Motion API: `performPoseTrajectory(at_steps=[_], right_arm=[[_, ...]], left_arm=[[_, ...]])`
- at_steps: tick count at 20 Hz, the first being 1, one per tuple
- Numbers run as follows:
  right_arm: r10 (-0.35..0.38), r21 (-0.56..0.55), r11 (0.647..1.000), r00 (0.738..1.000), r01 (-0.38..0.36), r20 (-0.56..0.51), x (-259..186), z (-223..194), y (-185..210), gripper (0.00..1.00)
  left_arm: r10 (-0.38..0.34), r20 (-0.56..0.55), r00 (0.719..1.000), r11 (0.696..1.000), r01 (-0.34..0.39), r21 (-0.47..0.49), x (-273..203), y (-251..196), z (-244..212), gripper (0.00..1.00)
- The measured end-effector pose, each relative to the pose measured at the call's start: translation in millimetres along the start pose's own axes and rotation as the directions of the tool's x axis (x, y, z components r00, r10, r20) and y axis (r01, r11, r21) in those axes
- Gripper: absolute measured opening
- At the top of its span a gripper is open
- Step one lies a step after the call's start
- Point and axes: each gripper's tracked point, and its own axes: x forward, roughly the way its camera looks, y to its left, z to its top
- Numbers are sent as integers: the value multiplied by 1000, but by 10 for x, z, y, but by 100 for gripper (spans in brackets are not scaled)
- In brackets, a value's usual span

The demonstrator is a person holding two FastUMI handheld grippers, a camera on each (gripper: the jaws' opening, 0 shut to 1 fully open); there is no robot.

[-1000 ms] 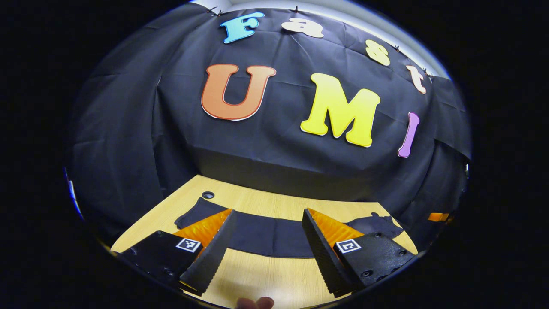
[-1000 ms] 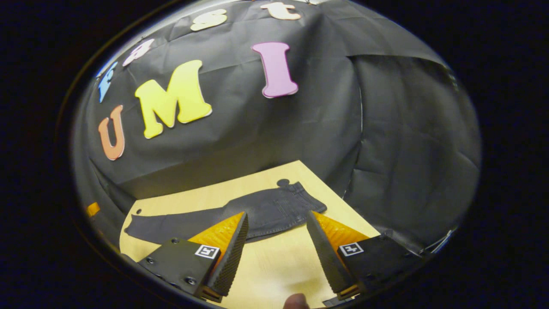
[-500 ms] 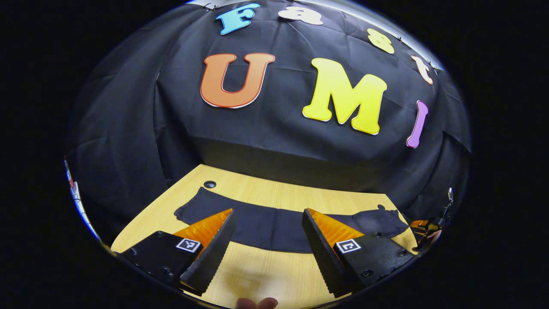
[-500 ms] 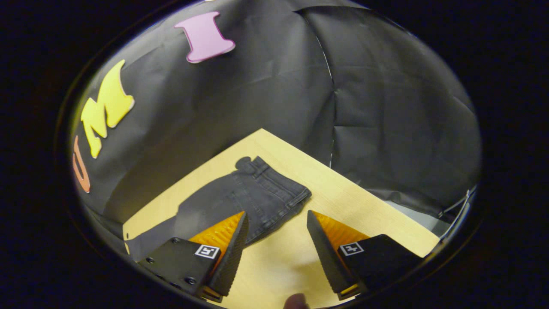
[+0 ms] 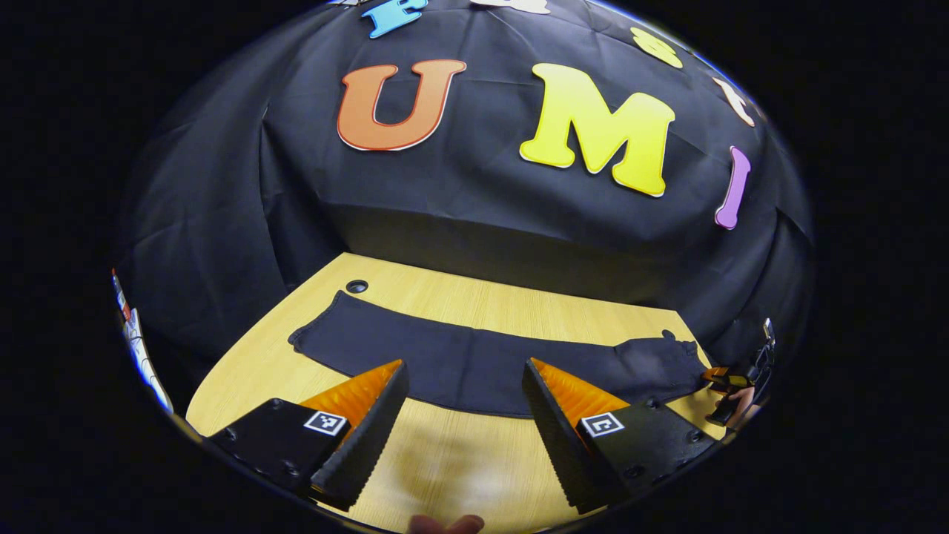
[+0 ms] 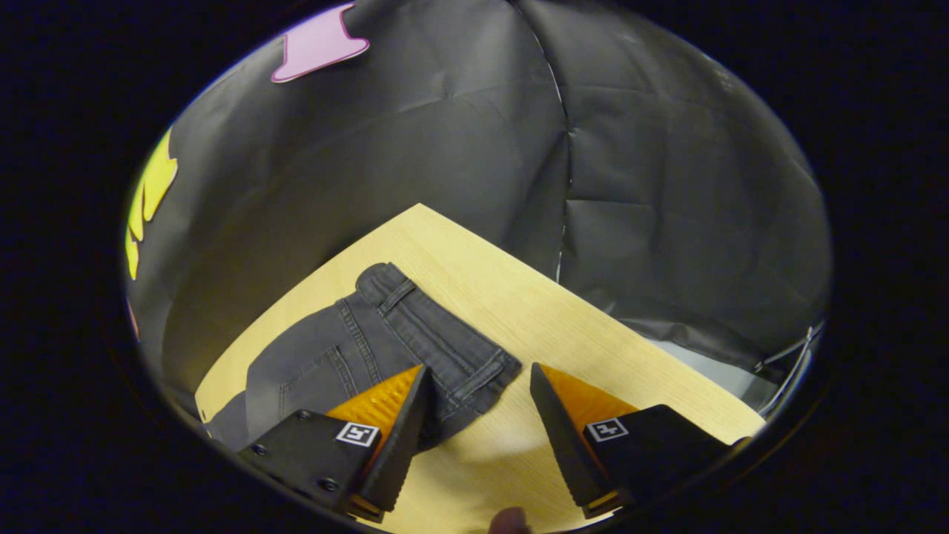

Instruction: Grasp the waist and the cuffs of the jeans and fold them to make the two legs overlap; first hold the waist and fold one-third of the jeans toward the cuffs, then hold the cuffs and fold the remaining one-third in the same direction to finish folding.

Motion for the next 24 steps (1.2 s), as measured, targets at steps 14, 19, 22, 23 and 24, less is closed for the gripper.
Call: performPoseTrajectory(at_steps=[14,19,22,23,24], right_arm=[[53,-83,995,998,-51,28,-96,149,213,43],[57,-144,988,997,-50,45,-627,473,540,5],[115,-215,972,988,-91,103,-1142,716,868,10],[146,-241,964,981,-112,125,-1405,791,1063,10],[187,-263,954,972,-144,145,-1659,860,1280,14]], left_arm=[[67,-21,998,996,-68,-62,6,204,-40,99],[82,-3,997,991,-82,-105,10,237,-14,99],[93,-2,996,986,-92,-140,25,243,-2,99],[100,4,995,984,-98,-151,22,248,16,99],[107,14,994,982,-103,-161,26,253,32,99]])
